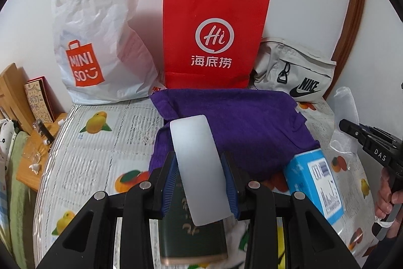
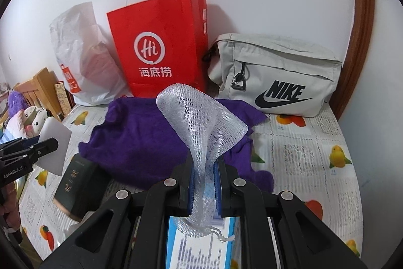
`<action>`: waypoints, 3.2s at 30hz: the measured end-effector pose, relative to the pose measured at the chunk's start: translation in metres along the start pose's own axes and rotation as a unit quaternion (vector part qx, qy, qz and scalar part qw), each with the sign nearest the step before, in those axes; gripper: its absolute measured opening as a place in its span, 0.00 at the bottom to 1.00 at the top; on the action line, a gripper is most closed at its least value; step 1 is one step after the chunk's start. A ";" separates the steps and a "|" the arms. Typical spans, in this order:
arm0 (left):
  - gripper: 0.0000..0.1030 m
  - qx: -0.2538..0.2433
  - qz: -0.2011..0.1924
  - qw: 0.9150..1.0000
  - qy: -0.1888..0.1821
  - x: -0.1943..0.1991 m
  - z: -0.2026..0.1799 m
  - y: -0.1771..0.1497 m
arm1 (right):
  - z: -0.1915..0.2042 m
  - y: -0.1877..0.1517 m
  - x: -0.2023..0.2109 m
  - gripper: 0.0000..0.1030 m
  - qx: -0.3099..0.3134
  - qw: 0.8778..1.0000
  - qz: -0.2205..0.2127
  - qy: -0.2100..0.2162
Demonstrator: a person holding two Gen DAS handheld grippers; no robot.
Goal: Organize soft objects
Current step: 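Carry the block with left gripper while right gripper carries mesh bag toward purple towel, then release the block with left gripper while right gripper releases mesh bag onto towel, then withdraw both grippers from the towel toward the remaining items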
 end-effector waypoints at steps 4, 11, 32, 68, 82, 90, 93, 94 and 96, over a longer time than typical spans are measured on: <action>0.33 0.000 0.007 1.000 -0.003 -0.016 0.001 0.010 | -0.003 0.009 -0.023 0.12 -0.002 1.000 0.009 0.001; 0.33 0.003 0.022 1.000 0.000 -0.051 0.007 0.024 | -0.005 0.017 -0.059 0.13 0.002 1.000 0.029 0.004; 0.33 0.010 0.074 0.997 0.011 -0.131 0.013 0.055 | -0.004 0.014 -0.151 0.13 0.019 0.995 0.097 0.009; 0.62 0.017 0.077 0.995 0.052 -0.111 0.023 0.055 | 0.004 0.022 -0.127 0.78 0.024 0.997 0.079 0.002; 0.62 0.017 0.039 0.998 0.048 -0.026 0.020 0.026 | 0.006 0.002 -0.044 0.86 -0.003 0.999 0.032 0.012; 0.62 0.023 0.032 0.998 0.039 0.019 0.020 -0.009 | 0.002 -0.029 0.006 0.86 -0.029 0.999 0.012 0.008; 0.62 0.027 0.033 0.998 0.038 0.033 0.021 -0.026 | 0.006 -0.044 0.020 0.86 -0.027 0.999 0.016 0.011; 0.62 0.028 0.033 0.998 0.037 0.037 0.021 -0.032 | 0.008 -0.048 0.024 0.86 -0.024 0.999 0.018 0.011; 0.62 0.029 0.033 0.999 0.031 0.045 0.019 -0.047 | 0.013 -0.058 0.031 0.86 -0.014 1.000 0.022 0.012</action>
Point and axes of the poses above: each gripper's, at about its wrist camera, not at the fingertips, and x roughly against the way its jaws point, z to its left, y to its top, the point moved 5 cm from there along -x, roughly the way its jaws point
